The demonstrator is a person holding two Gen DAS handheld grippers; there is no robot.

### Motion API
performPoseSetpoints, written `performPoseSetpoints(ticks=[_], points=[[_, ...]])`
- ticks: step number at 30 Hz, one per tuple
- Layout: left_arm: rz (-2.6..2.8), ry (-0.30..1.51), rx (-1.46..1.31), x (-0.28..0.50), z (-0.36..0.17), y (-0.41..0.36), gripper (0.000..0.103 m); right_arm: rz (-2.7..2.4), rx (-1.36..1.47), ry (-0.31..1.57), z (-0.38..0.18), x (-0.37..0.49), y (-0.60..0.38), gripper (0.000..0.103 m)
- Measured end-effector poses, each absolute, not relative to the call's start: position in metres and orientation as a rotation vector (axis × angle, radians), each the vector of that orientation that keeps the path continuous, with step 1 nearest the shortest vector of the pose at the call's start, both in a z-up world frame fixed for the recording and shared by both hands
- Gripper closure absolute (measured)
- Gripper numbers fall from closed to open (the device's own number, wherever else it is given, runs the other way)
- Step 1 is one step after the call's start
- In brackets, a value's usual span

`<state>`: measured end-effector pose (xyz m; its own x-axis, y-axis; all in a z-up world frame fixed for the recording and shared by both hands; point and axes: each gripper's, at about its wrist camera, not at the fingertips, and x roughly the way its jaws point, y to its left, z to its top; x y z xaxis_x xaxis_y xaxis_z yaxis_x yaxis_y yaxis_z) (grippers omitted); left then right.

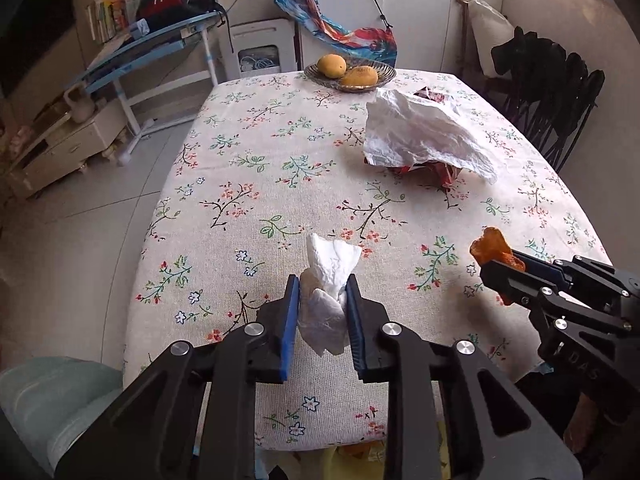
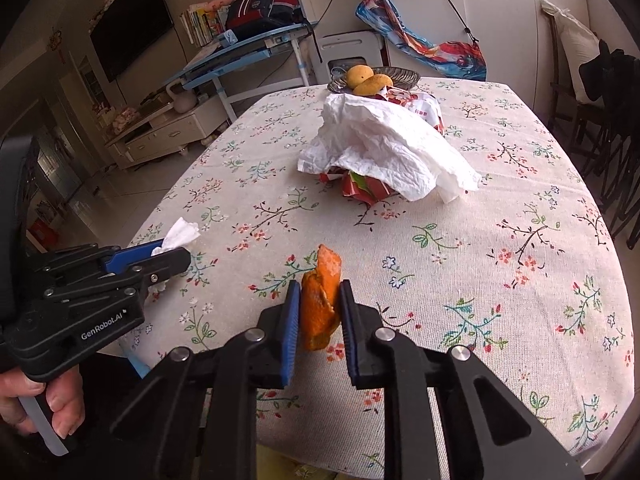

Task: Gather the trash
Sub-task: 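Carry the peel and tissue over the yellow bucket and open both grippers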

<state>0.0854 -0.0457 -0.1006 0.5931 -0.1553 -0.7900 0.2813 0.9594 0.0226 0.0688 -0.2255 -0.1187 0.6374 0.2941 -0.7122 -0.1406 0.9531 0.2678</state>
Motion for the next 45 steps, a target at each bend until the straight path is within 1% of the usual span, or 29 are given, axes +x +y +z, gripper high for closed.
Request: performPoseSetpoints(ticks=[8, 17, 38, 41, 42, 45], points=[[-0.296, 0.775, 0.044, 0.047, -0.072, -0.039, 0.081, 0.3, 0.228, 0.805, -0.105, 0.036, -0.22, 0.083], [-0.299, 0.738, 0.01, 0.012, -0.066, -0.032, 0.081, 0.338, 0.214, 0.811, -0.101, 0.002, -0.209, 0.083], [-0.291, 0.715, -0.023, -0.044, -0.065, -0.018, 0.081, 0.408, 0.096, 1.002, -0.136, -0.06, -0.172, 0.082], [-0.292, 0.713, -0.025, -0.051, -0.064, -0.017, 0.081, 0.396, 0.087, 1.032, -0.142, -0.062, -0.172, 0.08], [-0.294, 0.712, -0.024, -0.052, -0.064, -0.017, 0.081, 0.392, 0.091, 1.036, -0.143, -0.063, -0.173, 0.077], [-0.301, 0.713, -0.014, -0.055, -0.066, -0.022, 0.081, 0.377, 0.103, 1.027, -0.143, -0.063, -0.177, 0.073]])
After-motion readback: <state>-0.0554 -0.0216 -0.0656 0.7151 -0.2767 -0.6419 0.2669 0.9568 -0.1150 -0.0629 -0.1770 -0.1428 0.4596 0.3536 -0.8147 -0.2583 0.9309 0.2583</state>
